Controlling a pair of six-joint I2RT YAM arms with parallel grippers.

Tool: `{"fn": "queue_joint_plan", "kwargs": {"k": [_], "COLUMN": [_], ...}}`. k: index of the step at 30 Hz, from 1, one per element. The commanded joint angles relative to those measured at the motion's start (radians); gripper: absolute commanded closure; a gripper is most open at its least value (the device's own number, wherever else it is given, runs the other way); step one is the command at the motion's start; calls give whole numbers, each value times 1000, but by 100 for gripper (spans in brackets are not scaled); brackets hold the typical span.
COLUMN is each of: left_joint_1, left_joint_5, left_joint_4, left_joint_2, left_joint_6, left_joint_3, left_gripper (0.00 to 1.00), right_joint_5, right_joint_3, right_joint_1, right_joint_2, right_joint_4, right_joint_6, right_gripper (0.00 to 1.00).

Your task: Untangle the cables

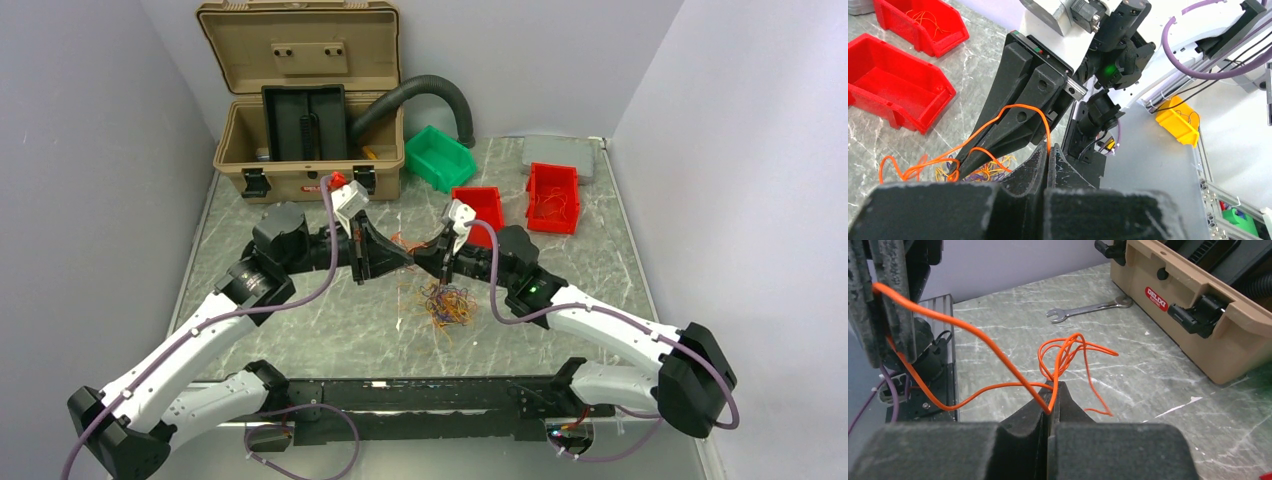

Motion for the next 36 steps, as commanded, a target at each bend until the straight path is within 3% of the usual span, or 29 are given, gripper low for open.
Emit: {"fn": "queue_joint_plan", "kwargs": {"k": [1, 3, 5, 7, 8, 17, 20, 23, 26, 29, 36], "left_joint_1": [19, 26, 33, 44, 48, 54, 54, 54, 52, 51, 15], "left_joint_5": [-35, -59, -110, -160, -181, -333, -374, -370, -339, -305, -299], "left_joint_4": [49, 31, 13, -2, -10, -124, -151, -164, -102, -18, 29], "left_joint_2": [-7, -6, -10, -20, -24, 0, 7, 24, 35, 67, 113], "left_joint_6": [-35, -34, -41, -51, -55, -26, -10, 4, -14, -51, -67], "left_joint_3": [32, 33, 28, 19, 15, 28, 17, 3, -43, -103, -127], "left_gripper": [94, 87, 55, 5, 1, 1, 1, 1, 1, 1, 1], "right_joint_5": [60, 128, 175, 231, 254, 213, 299, 510, 751, 857, 651], "right_joint_3": [7, -19, -45, -59, -61, 122, 176, 249, 306, 399, 549], "right_joint_1": [4, 1, 0, -7, -20, -354, -448, -496, -499, -529, -755], "right_joint_2": [-36, -61, -89, -112, -124, -67, -38, 3, 74, 195, 421], "right_joint_4": [46, 34, 15, -23, -47, -439, -534, -601, -580, -550, -494], "right_joint_6": [36, 57, 75, 104, 144, 404, 419, 390, 350, 299, 270], "right_gripper": [100, 100, 100, 100, 100, 100, 100, 100, 100, 100, 100]}}
